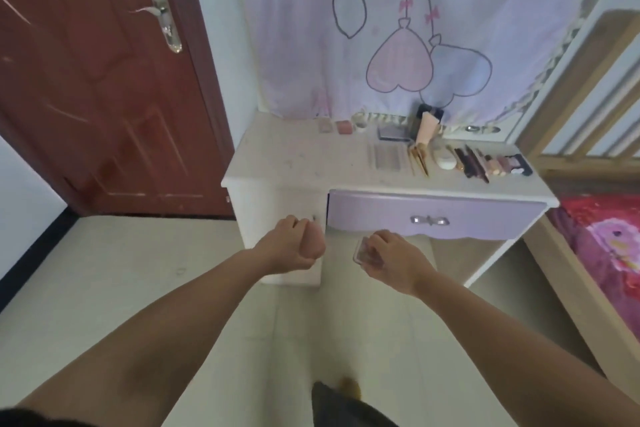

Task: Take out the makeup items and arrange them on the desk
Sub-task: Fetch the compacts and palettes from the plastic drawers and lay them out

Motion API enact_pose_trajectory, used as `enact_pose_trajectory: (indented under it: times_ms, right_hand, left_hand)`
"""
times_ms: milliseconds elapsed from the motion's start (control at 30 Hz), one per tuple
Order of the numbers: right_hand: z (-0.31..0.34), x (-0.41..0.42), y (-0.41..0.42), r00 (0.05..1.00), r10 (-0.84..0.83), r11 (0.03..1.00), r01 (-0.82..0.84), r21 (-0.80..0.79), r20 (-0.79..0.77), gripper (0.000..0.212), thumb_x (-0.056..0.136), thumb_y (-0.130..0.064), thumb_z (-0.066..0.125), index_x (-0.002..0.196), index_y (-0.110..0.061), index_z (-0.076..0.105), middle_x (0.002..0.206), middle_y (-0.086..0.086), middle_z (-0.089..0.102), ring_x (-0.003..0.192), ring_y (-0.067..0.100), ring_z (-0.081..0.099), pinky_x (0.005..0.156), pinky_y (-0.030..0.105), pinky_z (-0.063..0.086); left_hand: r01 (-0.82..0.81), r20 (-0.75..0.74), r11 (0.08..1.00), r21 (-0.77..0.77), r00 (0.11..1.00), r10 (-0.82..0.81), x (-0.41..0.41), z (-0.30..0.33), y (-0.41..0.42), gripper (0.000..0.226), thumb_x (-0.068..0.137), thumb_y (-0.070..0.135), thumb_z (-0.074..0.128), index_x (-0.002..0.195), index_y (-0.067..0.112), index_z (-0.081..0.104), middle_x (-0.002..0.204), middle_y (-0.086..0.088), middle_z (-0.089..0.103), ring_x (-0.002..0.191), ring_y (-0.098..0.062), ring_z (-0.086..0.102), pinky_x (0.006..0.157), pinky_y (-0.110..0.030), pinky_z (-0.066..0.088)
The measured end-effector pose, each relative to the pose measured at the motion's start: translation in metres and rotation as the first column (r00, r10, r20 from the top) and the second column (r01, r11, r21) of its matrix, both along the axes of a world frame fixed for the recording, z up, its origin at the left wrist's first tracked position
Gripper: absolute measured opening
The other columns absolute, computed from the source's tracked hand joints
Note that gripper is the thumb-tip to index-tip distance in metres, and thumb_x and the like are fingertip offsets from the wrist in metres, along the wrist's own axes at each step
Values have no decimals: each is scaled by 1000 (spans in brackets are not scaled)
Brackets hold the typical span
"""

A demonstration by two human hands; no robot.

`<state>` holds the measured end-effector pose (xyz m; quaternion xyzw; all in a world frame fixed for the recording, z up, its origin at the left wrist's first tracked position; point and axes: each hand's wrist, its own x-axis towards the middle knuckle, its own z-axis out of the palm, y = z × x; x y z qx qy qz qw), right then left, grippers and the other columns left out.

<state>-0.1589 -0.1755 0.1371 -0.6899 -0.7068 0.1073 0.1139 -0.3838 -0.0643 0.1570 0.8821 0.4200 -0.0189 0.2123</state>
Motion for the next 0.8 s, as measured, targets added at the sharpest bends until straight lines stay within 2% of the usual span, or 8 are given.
enact_pose_trajectory:
  times_ms: [133, 333, 467, 633, 800]
  right_hand:
    - [5, 52, 94, 999, 37, 999, -36, -35, 10, 27, 83, -45, 54, 91, -19, 53, 106, 1, 54, 100, 21, 52, 80, 29, 46]
    - [3, 99, 217, 1000, 16, 995, -16, -94, -1, 22, 83, -42, 60, 89, -24, 48, 107, 0, 53, 98, 22, 52, 80, 29, 46]
    - [-13, 126, 297, 999, -24, 991, 27, -128, 23, 34, 86, -41, 59, 104, -13, 54, 116, 4, 52, 105, 23, 51, 85, 33, 46]
    - [-38, 154, 389, 998, -57, 981, 59, -182, 18, 35, 90, -34, 57, 114, -9, 50, 126, 8, 45, 116, 26, 45, 89, 38, 46]
    - [-57, 168, 434, 997, -55, 975, 64, -214, 48, 33, 90, -22, 58, 117, -5, 51, 131, 12, 44, 122, 30, 42, 87, 39, 48]
  left_hand:
    - [-32, 17, 999, -25, 999, 33, 51, 2, 80, 77, 79, 44, 67, 138, 11, 31, 134, -8, 37, 119, -23, 42, 97, -33, 43]
    - [-10, -34, 999, -41, 999, 9, 102, -9, 197, 81, 81, 44, 65, 143, 9, 25, 136, -11, 35, 123, -26, 38, 101, -35, 39]
    - [47, -79, 998, -40, 996, -50, 140, -29, 279, 84, 80, 44, 65, 143, 10, 24, 138, -11, 32, 125, -27, 35, 103, -38, 38]
    - [137, -129, 991, -6, 982, -137, 187, -57, 368, 77, 79, 43, 63, 139, 11, 28, 133, -12, 35, 120, -29, 38, 98, -37, 39]
    - [218, -139, 976, -5, 966, -216, 215, -82, 420, 75, 79, 42, 62, 138, 11, 28, 133, -12, 36, 117, -30, 40, 95, -38, 39]
